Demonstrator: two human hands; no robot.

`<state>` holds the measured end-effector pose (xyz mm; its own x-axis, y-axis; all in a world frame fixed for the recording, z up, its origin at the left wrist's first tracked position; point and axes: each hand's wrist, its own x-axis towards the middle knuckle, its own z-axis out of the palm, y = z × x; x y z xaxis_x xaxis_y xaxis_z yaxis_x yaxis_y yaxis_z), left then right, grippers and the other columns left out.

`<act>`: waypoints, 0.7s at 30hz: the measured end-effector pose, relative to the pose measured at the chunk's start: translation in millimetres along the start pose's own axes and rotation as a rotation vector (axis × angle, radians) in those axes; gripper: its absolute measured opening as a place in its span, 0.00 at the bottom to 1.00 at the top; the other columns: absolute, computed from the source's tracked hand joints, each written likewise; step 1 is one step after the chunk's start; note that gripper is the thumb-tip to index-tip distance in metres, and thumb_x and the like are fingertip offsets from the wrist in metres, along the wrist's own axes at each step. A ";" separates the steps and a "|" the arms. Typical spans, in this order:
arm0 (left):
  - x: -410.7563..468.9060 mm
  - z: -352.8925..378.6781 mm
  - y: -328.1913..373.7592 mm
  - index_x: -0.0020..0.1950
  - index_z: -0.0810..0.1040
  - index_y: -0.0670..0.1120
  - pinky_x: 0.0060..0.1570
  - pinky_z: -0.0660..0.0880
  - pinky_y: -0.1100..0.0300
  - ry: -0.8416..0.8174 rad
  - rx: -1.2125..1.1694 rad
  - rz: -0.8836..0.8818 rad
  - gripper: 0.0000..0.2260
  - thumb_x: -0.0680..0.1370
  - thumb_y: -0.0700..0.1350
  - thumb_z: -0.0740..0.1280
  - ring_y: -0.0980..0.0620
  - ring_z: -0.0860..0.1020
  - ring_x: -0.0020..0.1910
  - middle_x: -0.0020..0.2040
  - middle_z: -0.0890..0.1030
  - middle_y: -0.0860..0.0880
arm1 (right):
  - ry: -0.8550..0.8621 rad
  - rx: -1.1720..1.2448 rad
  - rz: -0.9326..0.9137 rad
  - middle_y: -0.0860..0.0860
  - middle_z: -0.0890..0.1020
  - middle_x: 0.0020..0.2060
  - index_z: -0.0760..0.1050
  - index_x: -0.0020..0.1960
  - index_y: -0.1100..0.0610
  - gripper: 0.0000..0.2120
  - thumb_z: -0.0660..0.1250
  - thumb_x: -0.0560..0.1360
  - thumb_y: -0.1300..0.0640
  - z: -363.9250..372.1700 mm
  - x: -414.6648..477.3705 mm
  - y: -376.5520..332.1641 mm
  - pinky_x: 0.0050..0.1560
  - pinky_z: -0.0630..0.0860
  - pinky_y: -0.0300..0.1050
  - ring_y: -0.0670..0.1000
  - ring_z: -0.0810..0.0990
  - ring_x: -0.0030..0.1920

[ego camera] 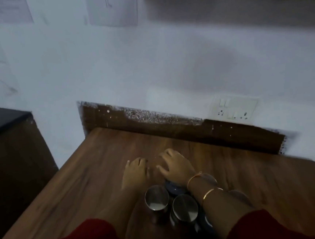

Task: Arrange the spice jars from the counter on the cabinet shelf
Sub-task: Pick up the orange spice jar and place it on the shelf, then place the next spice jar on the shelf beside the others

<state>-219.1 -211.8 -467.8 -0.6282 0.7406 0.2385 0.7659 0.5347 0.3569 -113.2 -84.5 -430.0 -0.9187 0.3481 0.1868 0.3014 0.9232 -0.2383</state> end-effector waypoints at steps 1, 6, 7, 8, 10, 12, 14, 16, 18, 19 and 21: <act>-8.9 5.8 -5.0 0.67 0.70 0.47 0.71 0.56 0.51 -0.023 0.004 -0.028 0.16 0.80 0.46 0.57 0.50 0.70 0.64 0.64 0.73 0.49 | -0.047 0.013 -0.003 0.52 0.71 0.65 0.68 0.70 0.55 0.27 0.59 0.76 0.41 8.8 -6.4 -0.5 0.60 0.71 0.47 0.53 0.70 0.64; -39.7 19.4 -22.1 0.67 0.69 0.47 0.71 0.55 0.51 -0.150 0.022 -0.136 0.16 0.80 0.47 0.55 0.48 0.70 0.64 0.65 0.72 0.48 | -0.284 -0.007 -0.068 0.54 0.67 0.71 0.62 0.73 0.56 0.41 0.60 0.71 0.30 41.8 -25.5 -1.5 0.70 0.62 0.51 0.55 0.64 0.72; -43.2 20.5 -24.4 0.67 0.68 0.47 0.71 0.55 0.51 -0.171 0.023 -0.153 0.16 0.80 0.47 0.55 0.47 0.70 0.64 0.66 0.72 0.48 | -0.329 -0.028 -0.079 0.53 0.64 0.73 0.60 0.74 0.57 0.44 0.59 0.69 0.28 47.0 -28.2 -1.5 0.72 0.57 0.53 0.55 0.59 0.74; -46.1 21.3 -26.3 0.68 0.68 0.47 0.72 0.55 0.51 -0.184 0.025 -0.171 0.16 0.81 0.47 0.55 0.47 0.70 0.65 0.66 0.72 0.47 | -0.365 -0.042 -0.084 0.53 0.62 0.75 0.58 0.75 0.57 0.47 0.59 0.68 0.27 51.7 -30.4 -1.3 0.74 0.52 0.56 0.55 0.55 0.76; -50.8 21.3 -29.2 0.67 0.69 0.46 0.72 0.56 0.50 -0.188 0.023 -0.202 0.16 0.81 0.46 0.55 0.47 0.71 0.64 0.66 0.72 0.47 | -0.412 -0.061 -0.091 0.52 0.60 0.76 0.55 0.76 0.56 0.50 0.60 0.66 0.26 60.6 -33.9 -1.0 0.74 0.46 0.60 0.54 0.51 0.77; -53.9 20.8 -31.2 0.67 0.70 0.46 0.71 0.57 0.50 -0.181 0.027 -0.224 0.16 0.81 0.46 0.55 0.45 0.72 0.63 0.65 0.73 0.46 | -0.421 -0.076 -0.095 0.52 0.60 0.76 0.54 0.76 0.56 0.51 0.61 0.65 0.26 66.6 -35.9 -2.0 0.74 0.43 0.61 0.54 0.51 0.77; -54.9 21.1 -33.2 0.67 0.70 0.45 0.69 0.60 0.51 -0.175 0.022 -0.241 0.16 0.80 0.45 0.55 0.44 0.72 0.62 0.65 0.74 0.45 | -0.387 -0.094 -0.108 0.53 0.62 0.75 0.55 0.76 0.57 0.50 0.62 0.66 0.27 68.6 -35.9 -3.5 0.75 0.42 0.60 0.54 0.54 0.76; -53.6 22.6 -36.0 0.66 0.71 0.45 0.64 0.65 0.52 -0.172 -0.025 -0.282 0.15 0.80 0.45 0.56 0.43 0.73 0.60 0.63 0.75 0.44 | -0.352 -0.090 -0.125 0.53 0.66 0.73 0.58 0.75 0.57 0.47 0.63 0.67 0.29 67.3 -34.2 -6.0 0.75 0.42 0.58 0.54 0.57 0.75; -50.5 24.3 -38.9 0.66 0.70 0.45 0.61 0.68 0.52 -0.165 -0.122 -0.340 0.15 0.80 0.45 0.57 0.43 0.73 0.61 0.63 0.75 0.43 | -0.312 0.001 -0.091 0.53 0.68 0.71 0.60 0.74 0.56 0.44 0.63 0.68 0.31 61.2 -29.9 -9.4 0.76 0.45 0.55 0.53 0.61 0.74; -47.6 25.1 -40.3 0.66 0.70 0.44 0.61 0.69 0.52 -0.165 -0.166 -0.363 0.16 0.80 0.46 0.58 0.44 0.73 0.61 0.64 0.74 0.43 | -0.274 0.082 -0.051 0.52 0.70 0.70 0.61 0.73 0.55 0.42 0.64 0.68 0.31 56.0 -26.5 -11.1 0.75 0.49 0.54 0.53 0.64 0.72; -39.1 25.3 -40.2 0.66 0.70 0.43 0.59 0.70 0.52 -0.161 -0.246 -0.392 0.16 0.80 0.47 0.58 0.44 0.73 0.61 0.63 0.74 0.42 | -0.179 0.273 0.048 0.51 0.72 0.65 0.62 0.72 0.54 0.39 0.65 0.69 0.34 41.6 -18.1 -15.5 0.70 0.63 0.50 0.52 0.70 0.65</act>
<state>-221.9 -251.9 -514.3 -0.8187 0.5668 -0.0919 0.4090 0.6881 0.5994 -111.8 -111.9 -469.3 -0.9425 0.3342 0.0045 0.2885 0.8203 -0.4939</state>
